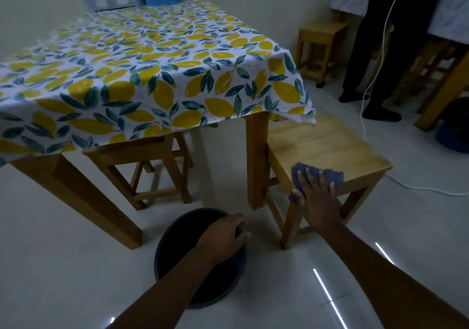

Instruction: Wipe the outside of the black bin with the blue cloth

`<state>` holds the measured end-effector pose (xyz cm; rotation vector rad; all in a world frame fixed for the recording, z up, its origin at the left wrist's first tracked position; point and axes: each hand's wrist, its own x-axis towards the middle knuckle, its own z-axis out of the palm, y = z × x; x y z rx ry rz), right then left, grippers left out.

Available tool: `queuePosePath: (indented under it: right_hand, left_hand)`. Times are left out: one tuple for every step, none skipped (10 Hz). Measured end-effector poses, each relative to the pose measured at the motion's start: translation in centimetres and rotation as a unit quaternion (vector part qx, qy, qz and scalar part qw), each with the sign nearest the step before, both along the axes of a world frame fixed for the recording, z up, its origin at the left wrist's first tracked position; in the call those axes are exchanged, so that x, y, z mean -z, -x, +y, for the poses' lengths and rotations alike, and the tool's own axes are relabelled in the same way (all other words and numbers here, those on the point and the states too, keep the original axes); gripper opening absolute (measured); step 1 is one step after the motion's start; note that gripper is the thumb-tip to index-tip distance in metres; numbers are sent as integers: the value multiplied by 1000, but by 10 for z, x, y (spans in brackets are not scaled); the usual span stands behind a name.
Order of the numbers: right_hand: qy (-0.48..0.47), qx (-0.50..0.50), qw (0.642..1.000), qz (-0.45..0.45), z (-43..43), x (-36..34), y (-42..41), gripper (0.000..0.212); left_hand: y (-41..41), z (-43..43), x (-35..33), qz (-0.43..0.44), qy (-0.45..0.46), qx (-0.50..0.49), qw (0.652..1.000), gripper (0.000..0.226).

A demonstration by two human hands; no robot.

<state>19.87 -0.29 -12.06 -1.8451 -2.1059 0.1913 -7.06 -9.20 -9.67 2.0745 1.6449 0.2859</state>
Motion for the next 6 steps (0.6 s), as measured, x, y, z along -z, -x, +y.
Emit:
queuePosePath:
  right_hand:
    - [11, 7, 999, -49, 6, 15, 1, 81]
    - [-24, 19, 998, -58, 3, 8, 8, 73]
    - [-42, -29, 999, -5, -10, -11, 27, 57]
    - [-10, -69, 997, 45, -19, -32, 52, 52]
    - [-39, -100, 992, 58, -18, -91, 95, 51]
    - [-42, -118, 988, 86, -17, -151, 124, 44]
  left_hand:
    - [3, 14, 6, 0, 19, -4, 1000, 33]
    - [9, 38, 12, -1, 19, -26, 999, 33]
    - [17, 47, -13, -14, 9, -76, 997, 41]
    - [31, 47, -44, -3, 13, -95, 995, 42]
    - [54, 56, -120, 8, -13, -112, 994, 40]
    - [67, 61, -176, -3, -21, -133, 991, 39]
